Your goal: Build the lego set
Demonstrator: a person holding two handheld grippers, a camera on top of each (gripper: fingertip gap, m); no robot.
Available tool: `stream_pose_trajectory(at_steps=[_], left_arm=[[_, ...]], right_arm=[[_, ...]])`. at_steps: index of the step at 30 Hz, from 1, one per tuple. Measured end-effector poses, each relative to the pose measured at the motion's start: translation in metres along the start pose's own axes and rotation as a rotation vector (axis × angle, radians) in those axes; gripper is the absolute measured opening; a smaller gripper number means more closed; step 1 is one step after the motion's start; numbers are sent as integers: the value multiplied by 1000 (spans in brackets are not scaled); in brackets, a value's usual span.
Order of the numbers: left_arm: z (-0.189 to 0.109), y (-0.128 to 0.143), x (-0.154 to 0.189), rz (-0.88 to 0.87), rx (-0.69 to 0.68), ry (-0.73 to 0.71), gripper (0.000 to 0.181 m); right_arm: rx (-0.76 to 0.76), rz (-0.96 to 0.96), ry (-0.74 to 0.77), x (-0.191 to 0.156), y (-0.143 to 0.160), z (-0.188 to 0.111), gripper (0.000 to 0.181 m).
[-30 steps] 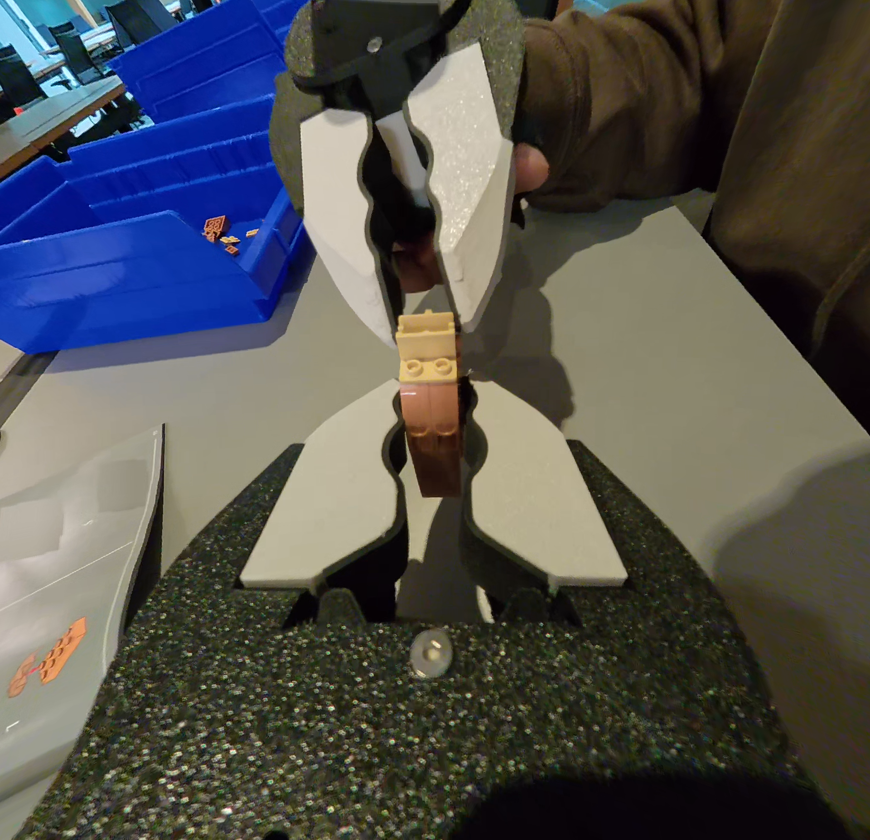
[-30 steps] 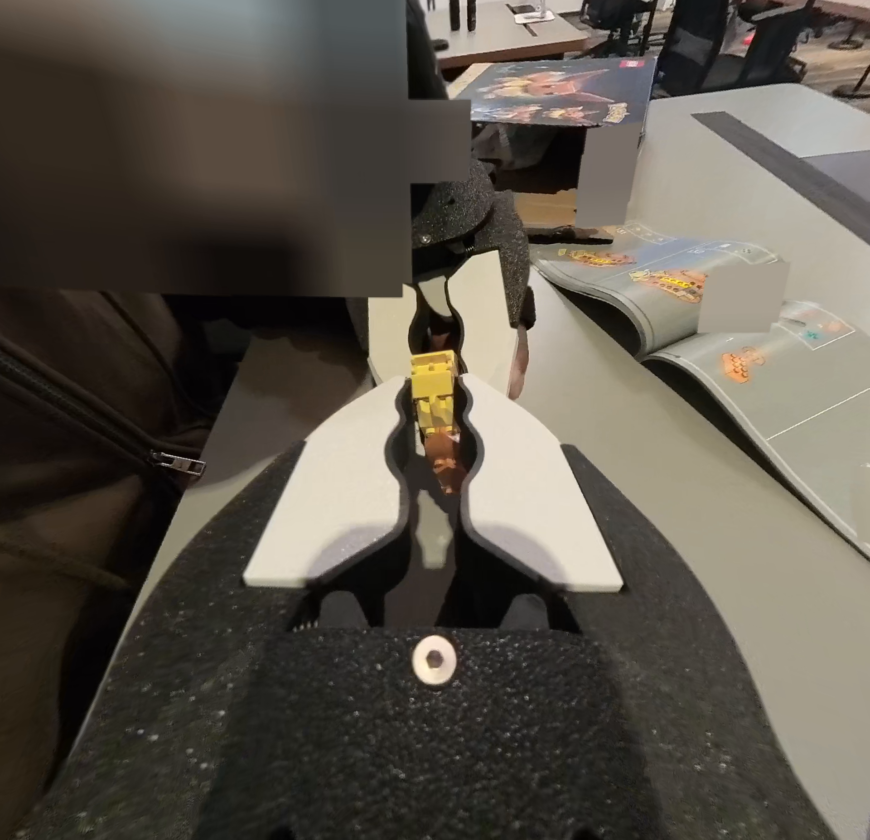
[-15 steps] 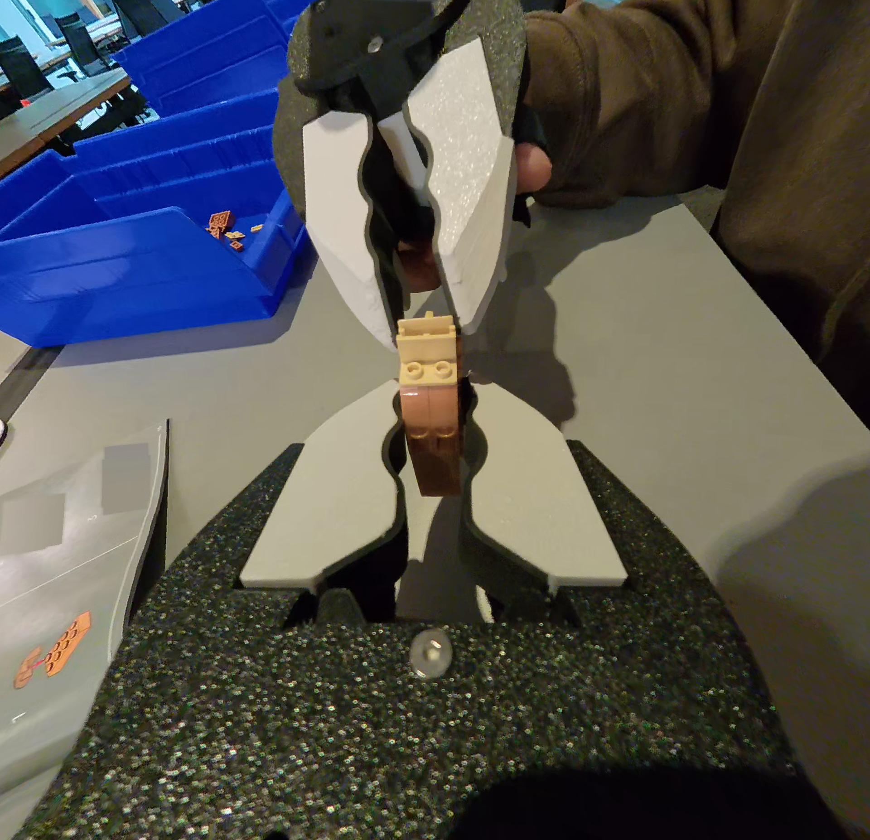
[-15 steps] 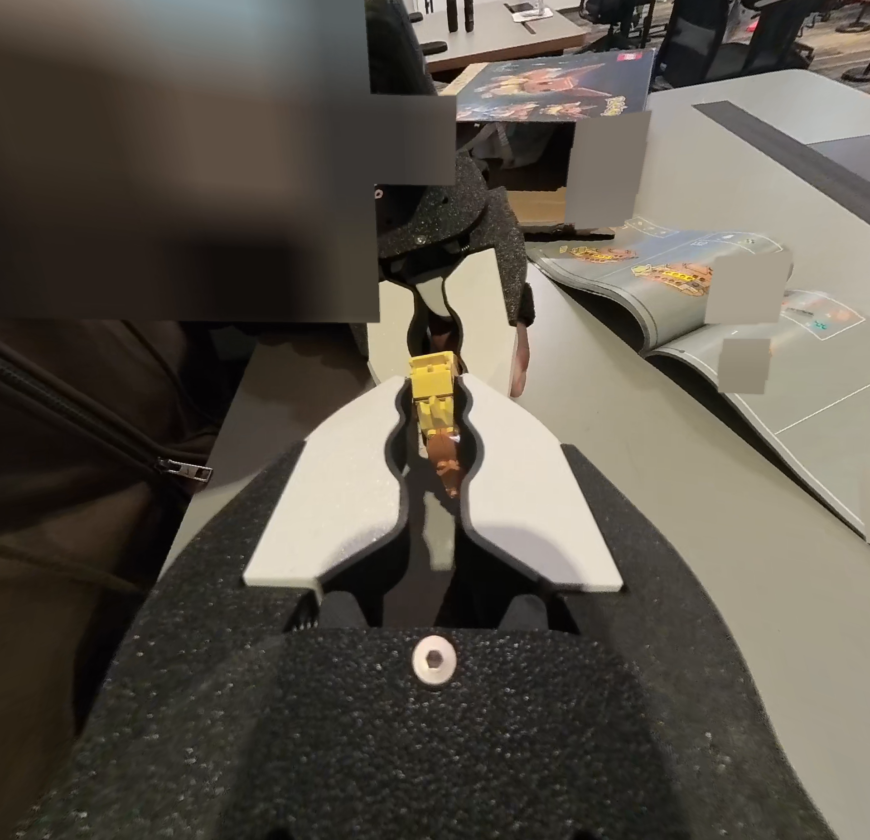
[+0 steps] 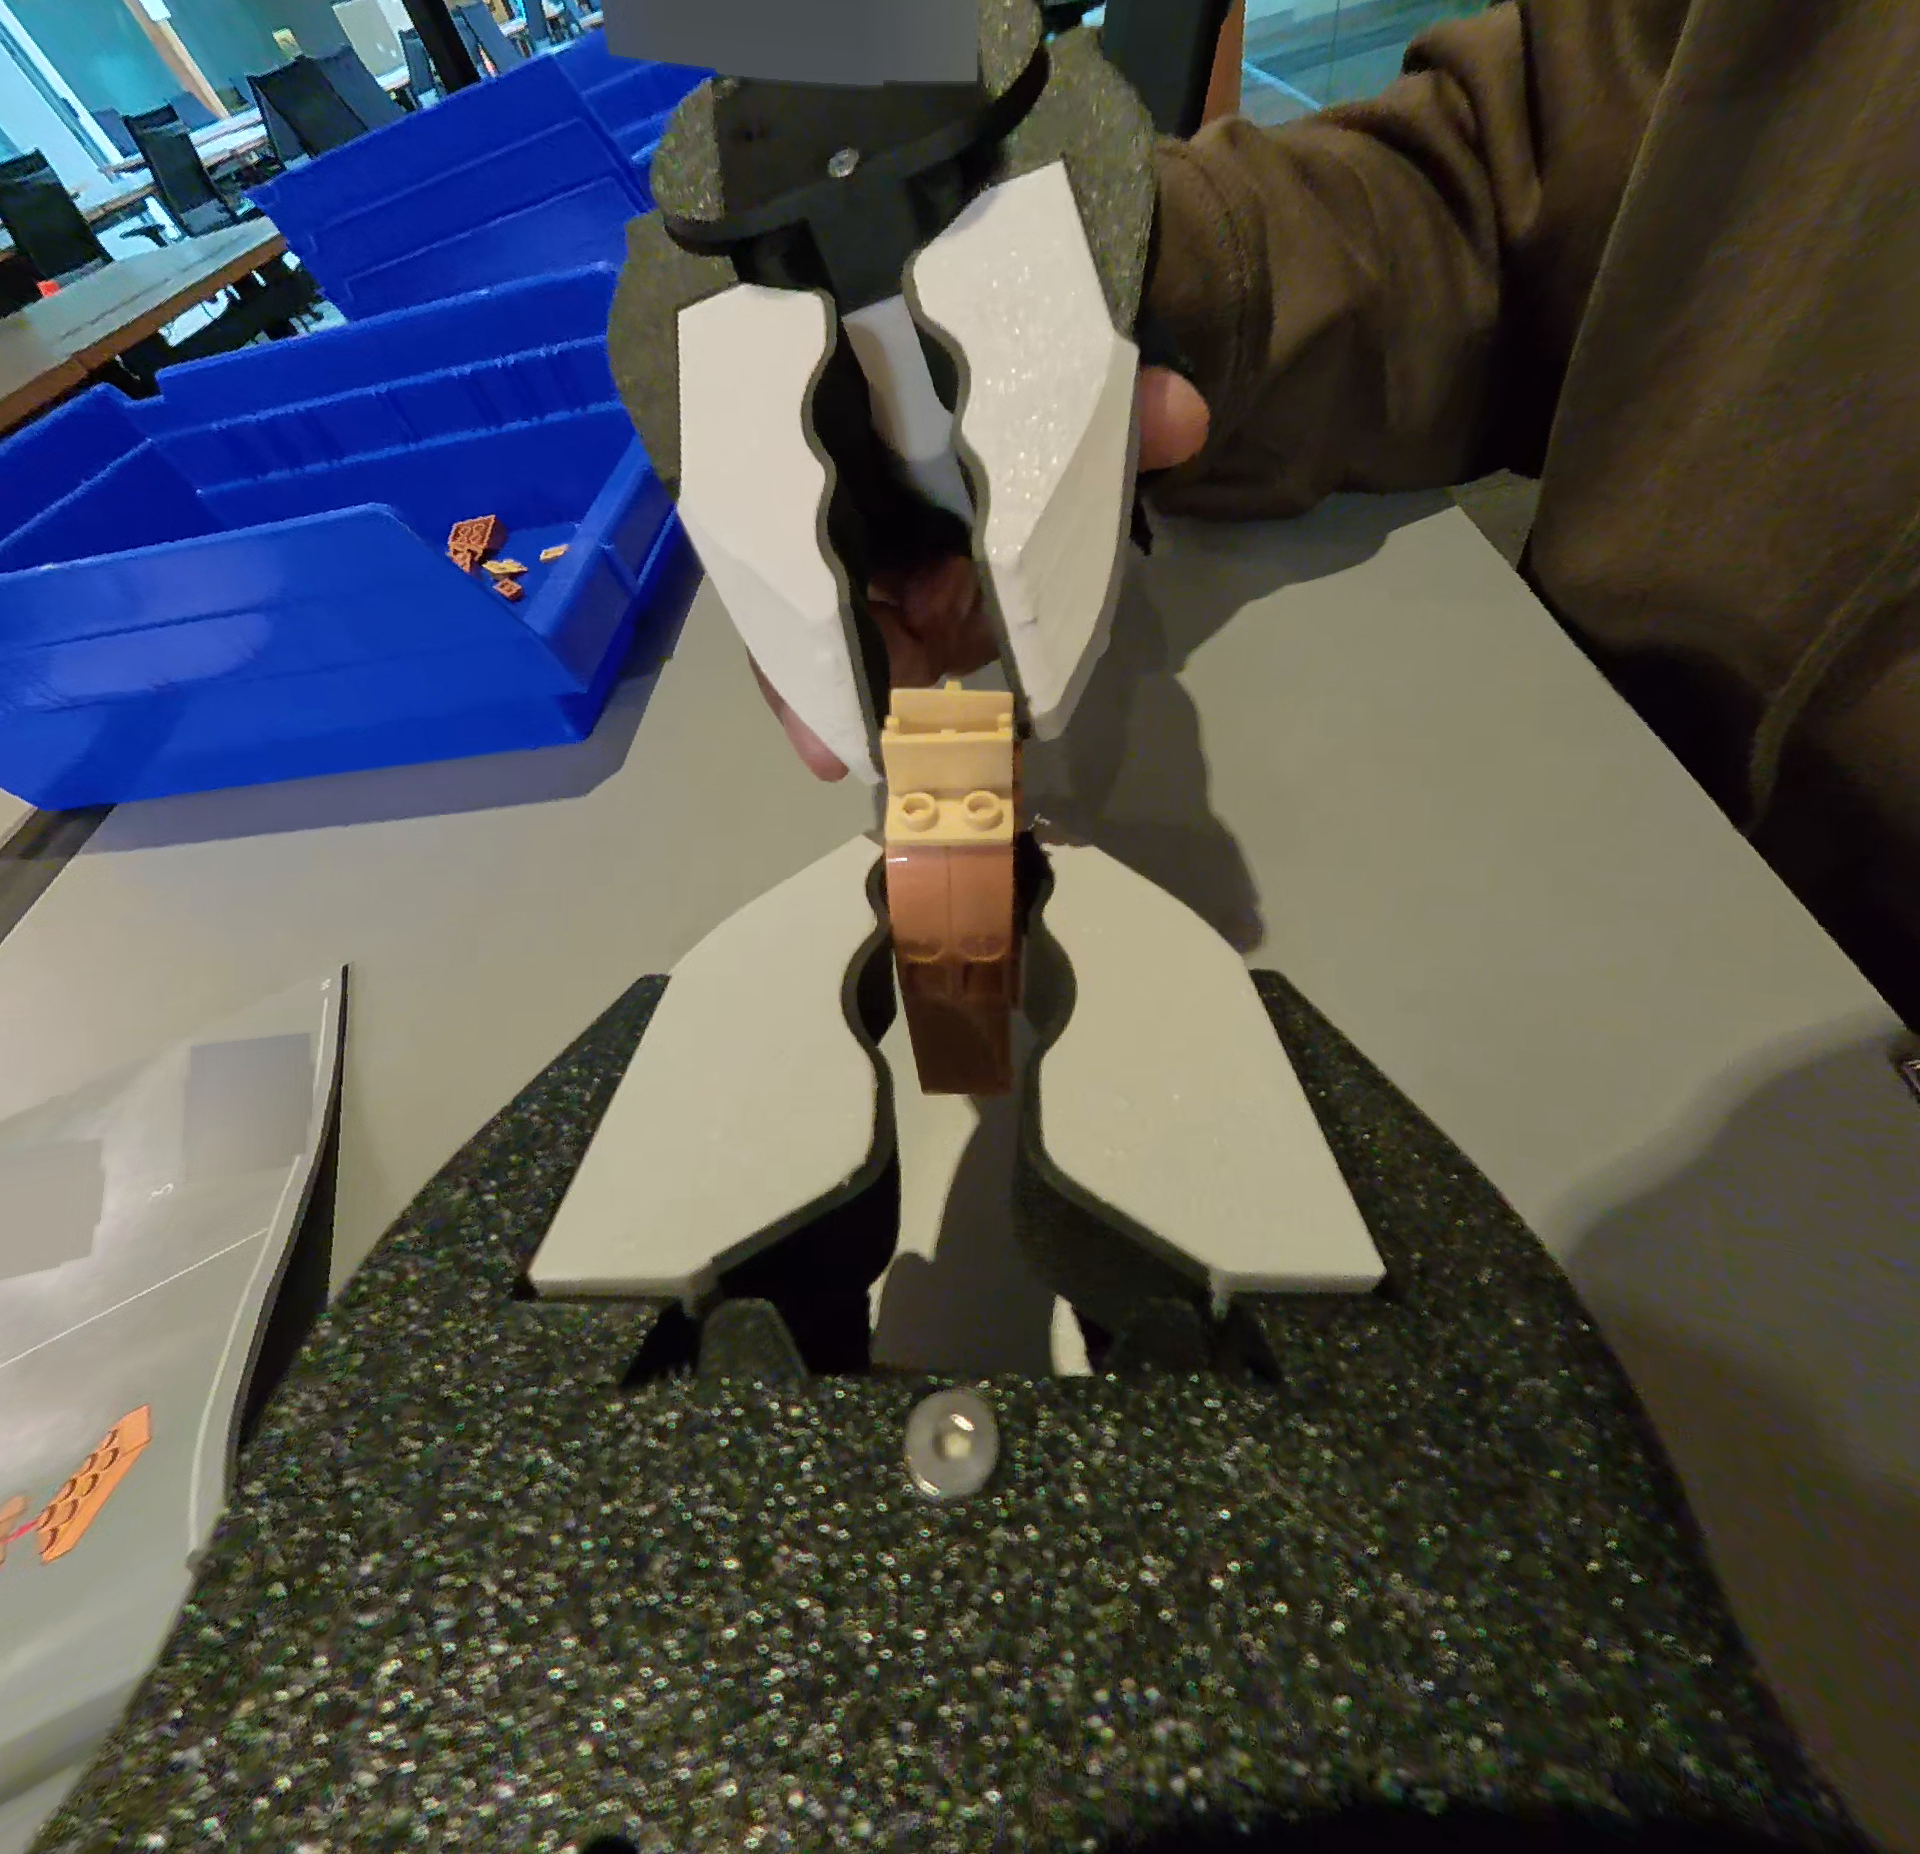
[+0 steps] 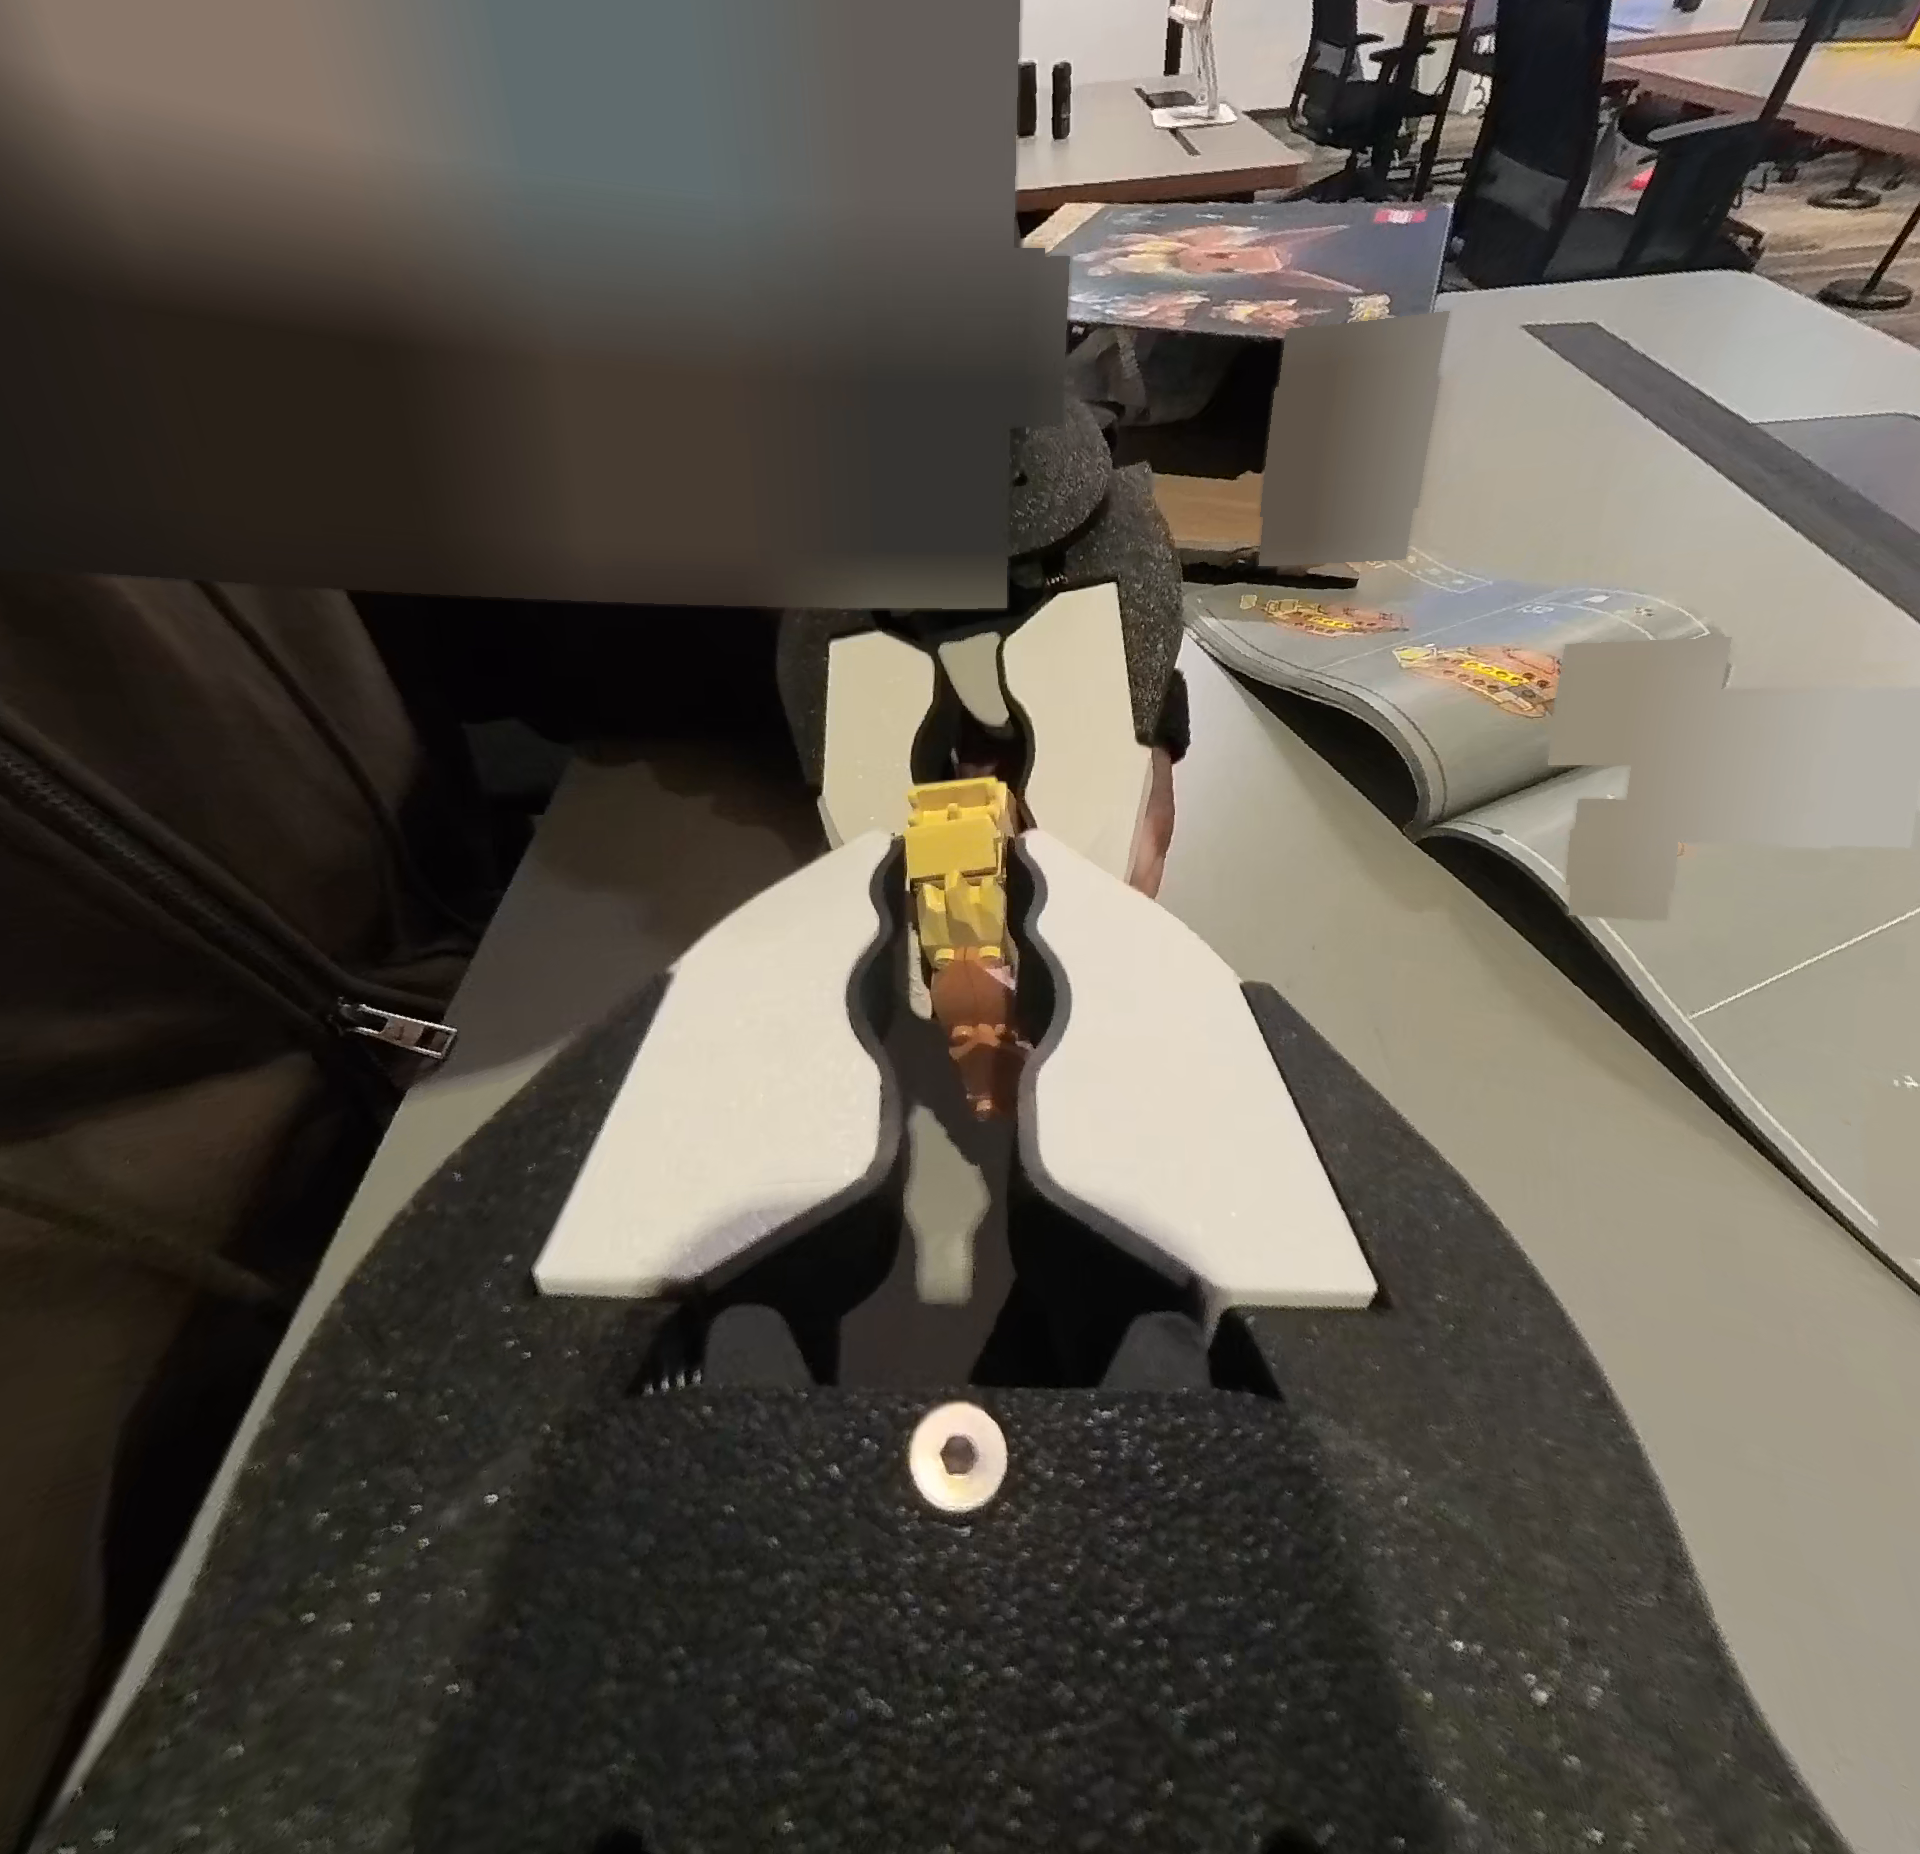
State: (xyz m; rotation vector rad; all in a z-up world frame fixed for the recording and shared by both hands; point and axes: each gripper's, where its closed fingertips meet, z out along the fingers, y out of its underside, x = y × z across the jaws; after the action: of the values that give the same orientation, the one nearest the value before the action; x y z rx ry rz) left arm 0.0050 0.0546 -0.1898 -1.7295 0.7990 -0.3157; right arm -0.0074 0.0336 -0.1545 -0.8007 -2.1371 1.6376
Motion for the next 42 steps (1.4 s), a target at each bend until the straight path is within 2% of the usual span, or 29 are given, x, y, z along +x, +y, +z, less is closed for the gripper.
stream_pose_trajectory(at_steps=[8, 12, 13, 18, 24, 32, 42], left_arm=[[0, -2, 1, -29, 29, 21, 21], [-1, -2, 0, -45, 39, 24, 21], [-1, -3, 0, -48, 47, 29, 21], [-5, -7, -3, -93, 78, 31, 21], [-14, -12, -14, -218, 144, 43, 21], [-14, -8, -19, -363, 151, 77, 21], [-9, 0, -15, -395, 87, 92, 21]], right_arm=[[10, 2, -10, -2, -1, -1, 21], [14, -14, 4, -1, -2, 1, 30], [8, -25, 22, 1, -1, 1, 38], [23, -88, 57, 4, -1, 1, 47], [75, -248, 152, 9, -11, -4, 49], [76, -595, 346, 16, -10, 0, 56], [23, -714, 356, 14, 2, 9, 54]])
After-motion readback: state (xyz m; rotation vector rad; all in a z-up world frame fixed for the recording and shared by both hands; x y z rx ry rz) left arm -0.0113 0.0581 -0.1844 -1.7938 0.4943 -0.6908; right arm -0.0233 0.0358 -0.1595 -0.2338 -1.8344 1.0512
